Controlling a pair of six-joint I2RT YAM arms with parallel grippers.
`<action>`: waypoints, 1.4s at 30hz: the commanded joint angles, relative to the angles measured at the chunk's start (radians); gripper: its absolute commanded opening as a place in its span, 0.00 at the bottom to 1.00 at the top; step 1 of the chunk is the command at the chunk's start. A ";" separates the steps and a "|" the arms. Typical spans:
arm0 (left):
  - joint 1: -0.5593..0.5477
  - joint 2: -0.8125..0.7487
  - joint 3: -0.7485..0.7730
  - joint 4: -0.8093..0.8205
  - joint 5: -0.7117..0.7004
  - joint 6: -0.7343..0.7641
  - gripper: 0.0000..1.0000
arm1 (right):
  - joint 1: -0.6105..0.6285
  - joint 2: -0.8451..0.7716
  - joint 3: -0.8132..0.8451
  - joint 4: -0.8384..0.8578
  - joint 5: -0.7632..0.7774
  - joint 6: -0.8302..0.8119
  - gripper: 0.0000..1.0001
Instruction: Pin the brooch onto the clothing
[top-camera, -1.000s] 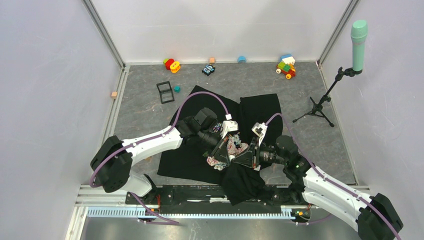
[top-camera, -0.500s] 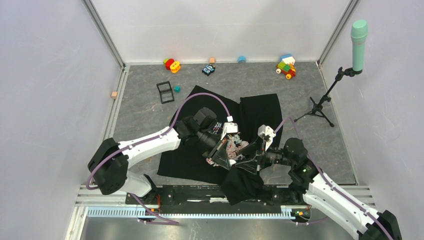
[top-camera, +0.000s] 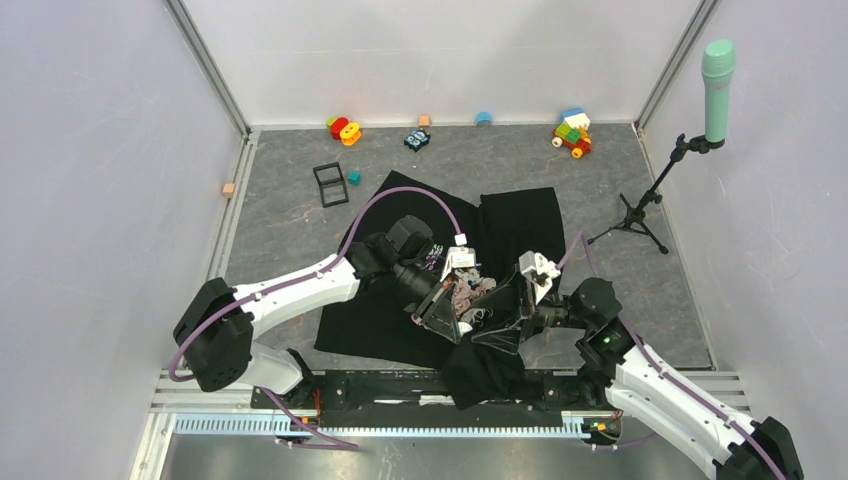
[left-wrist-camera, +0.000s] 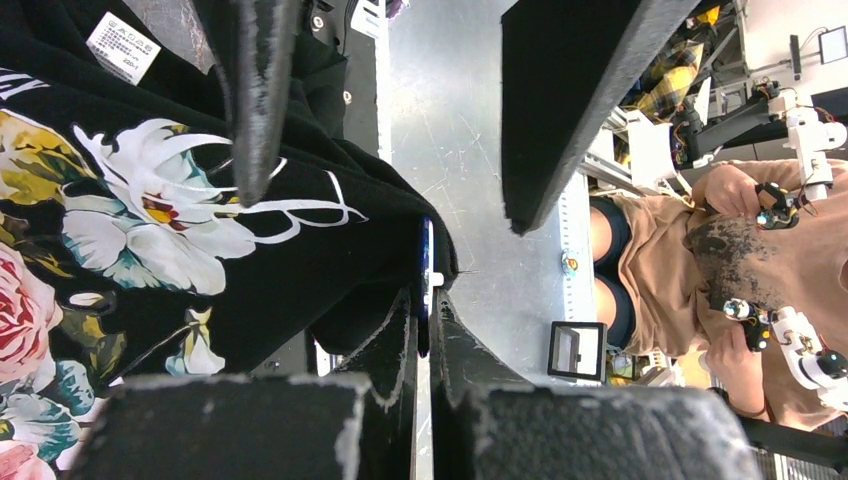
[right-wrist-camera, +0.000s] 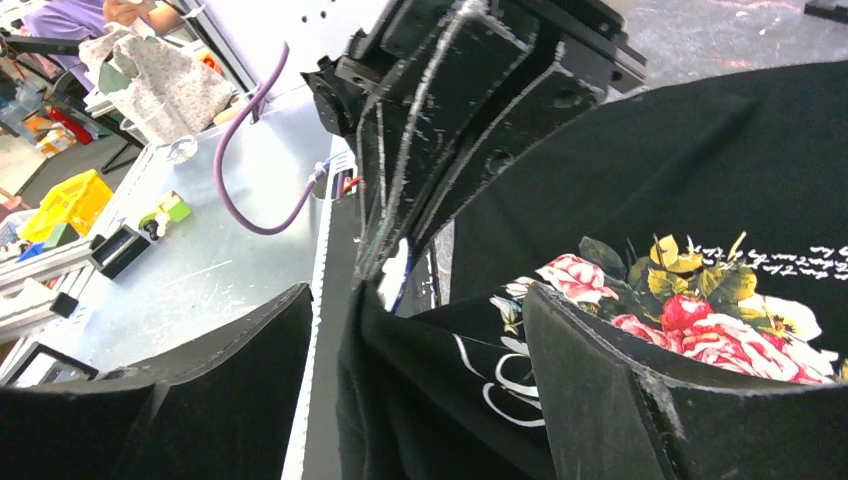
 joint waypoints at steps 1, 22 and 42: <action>0.003 -0.026 0.040 0.004 0.020 0.008 0.02 | -0.001 -0.046 0.029 0.011 -0.058 -0.003 0.82; 0.003 -0.018 0.042 0.003 0.020 0.005 0.02 | 0.111 0.057 -0.041 0.180 0.050 0.077 0.63; 0.003 -0.025 0.039 0.006 0.042 0.012 0.02 | 0.138 0.119 -0.048 0.185 0.098 0.070 0.32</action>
